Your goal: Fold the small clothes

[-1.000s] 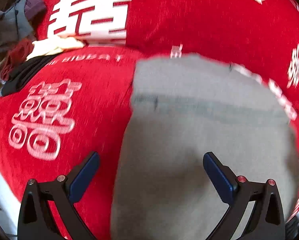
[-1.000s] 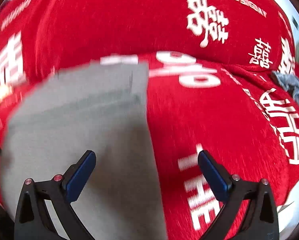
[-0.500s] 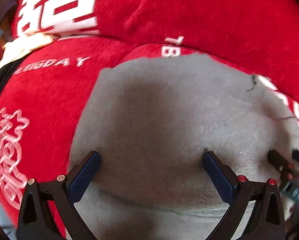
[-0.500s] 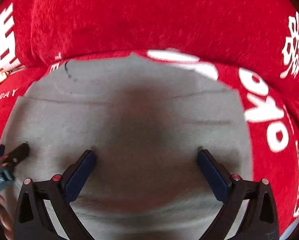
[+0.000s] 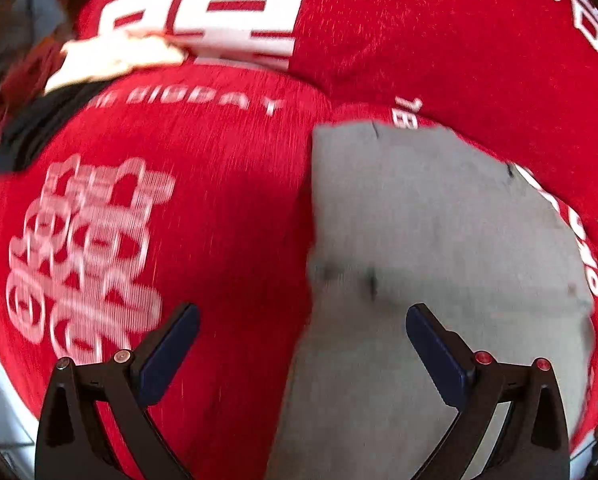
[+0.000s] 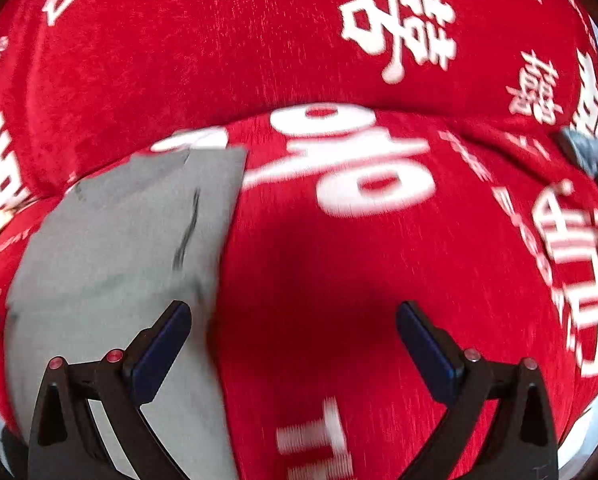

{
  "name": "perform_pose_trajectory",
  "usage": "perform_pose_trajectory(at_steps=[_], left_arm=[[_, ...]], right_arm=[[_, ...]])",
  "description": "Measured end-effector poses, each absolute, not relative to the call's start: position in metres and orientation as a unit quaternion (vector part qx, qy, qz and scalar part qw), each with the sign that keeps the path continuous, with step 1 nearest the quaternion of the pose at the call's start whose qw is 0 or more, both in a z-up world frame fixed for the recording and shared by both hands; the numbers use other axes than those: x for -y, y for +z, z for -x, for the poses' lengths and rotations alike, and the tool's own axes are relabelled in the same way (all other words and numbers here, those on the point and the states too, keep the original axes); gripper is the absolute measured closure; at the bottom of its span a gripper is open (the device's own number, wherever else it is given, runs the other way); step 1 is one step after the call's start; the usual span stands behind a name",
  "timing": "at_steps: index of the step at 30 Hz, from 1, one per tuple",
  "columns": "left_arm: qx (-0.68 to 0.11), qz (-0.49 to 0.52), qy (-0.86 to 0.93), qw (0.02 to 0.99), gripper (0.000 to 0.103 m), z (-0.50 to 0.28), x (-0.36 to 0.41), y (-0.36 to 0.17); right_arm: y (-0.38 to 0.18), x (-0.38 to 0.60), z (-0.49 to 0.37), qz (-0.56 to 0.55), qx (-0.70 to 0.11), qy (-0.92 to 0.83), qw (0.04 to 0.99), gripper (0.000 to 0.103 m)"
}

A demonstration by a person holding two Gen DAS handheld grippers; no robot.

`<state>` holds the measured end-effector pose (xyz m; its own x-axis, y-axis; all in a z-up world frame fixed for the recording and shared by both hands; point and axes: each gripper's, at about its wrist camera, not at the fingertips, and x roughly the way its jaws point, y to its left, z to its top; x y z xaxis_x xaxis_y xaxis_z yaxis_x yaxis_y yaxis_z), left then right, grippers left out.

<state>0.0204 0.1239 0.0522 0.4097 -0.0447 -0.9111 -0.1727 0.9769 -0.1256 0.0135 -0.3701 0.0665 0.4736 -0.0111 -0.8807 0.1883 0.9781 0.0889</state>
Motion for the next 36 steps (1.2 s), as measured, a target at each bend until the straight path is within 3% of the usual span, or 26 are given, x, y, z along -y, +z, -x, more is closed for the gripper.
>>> perform_pose_trajectory(at_steps=[6, 9, 18, 28, 29, 30, 31, 33, 35, 36], left_arm=[[-0.56, 0.107, 0.005, 0.822, 0.0, 0.054, -0.1, 0.023], [-0.53, 0.098, 0.024, 0.842, 0.0, 0.08, -0.091, 0.021], [-0.571, 0.154, 0.028, 0.806, 0.0, 0.13, -0.127, 0.01], [-0.626, 0.225, -0.006, 0.747, 0.0, 0.155, -0.129, -0.025], [-0.627, 0.228, -0.011, 0.745, 0.001, 0.155, -0.13, -0.025], [-0.626, 0.233, -0.021, 0.744, 0.01, 0.156, -0.13, -0.025], [-0.624, 0.235, -0.029, 0.745, 0.018, 0.158, -0.13, -0.023], [-0.617, 0.226, -0.042, 0.752, 0.035, 0.163, -0.126, -0.017], [-0.613, 0.21, -0.052, 0.76, 0.05, 0.169, -0.124, -0.01], [-0.612, 0.204, -0.056, 0.762, 0.06, 0.17, -0.122, -0.007]], right_arm=[[0.041, 0.321, 0.06, -0.071, -0.529, -0.015, 0.846, 0.001], [0.035, 0.281, 0.095, 0.012, -0.496, -0.025, 0.868, 0.001], [0.026, 0.291, 0.166, -0.037, -0.552, -0.008, 0.833, 0.001], [-0.033, 0.285, 0.201, -0.137, -0.642, 0.031, 0.753, 0.003], [-0.032, 0.289, 0.202, -0.152, -0.638, 0.03, 0.755, 0.006], [-0.031, 0.294, 0.204, -0.165, -0.634, 0.03, 0.755, 0.009], [-0.03, 0.301, 0.206, -0.177, -0.63, 0.031, 0.755, 0.018], [-0.028, 0.313, 0.212, -0.196, -0.626, 0.046, 0.753, 0.041], [-0.025, 0.317, 0.218, -0.203, -0.621, 0.069, 0.754, 0.08], [-0.022, 0.317, 0.219, -0.202, -0.617, 0.077, 0.756, 0.086]])
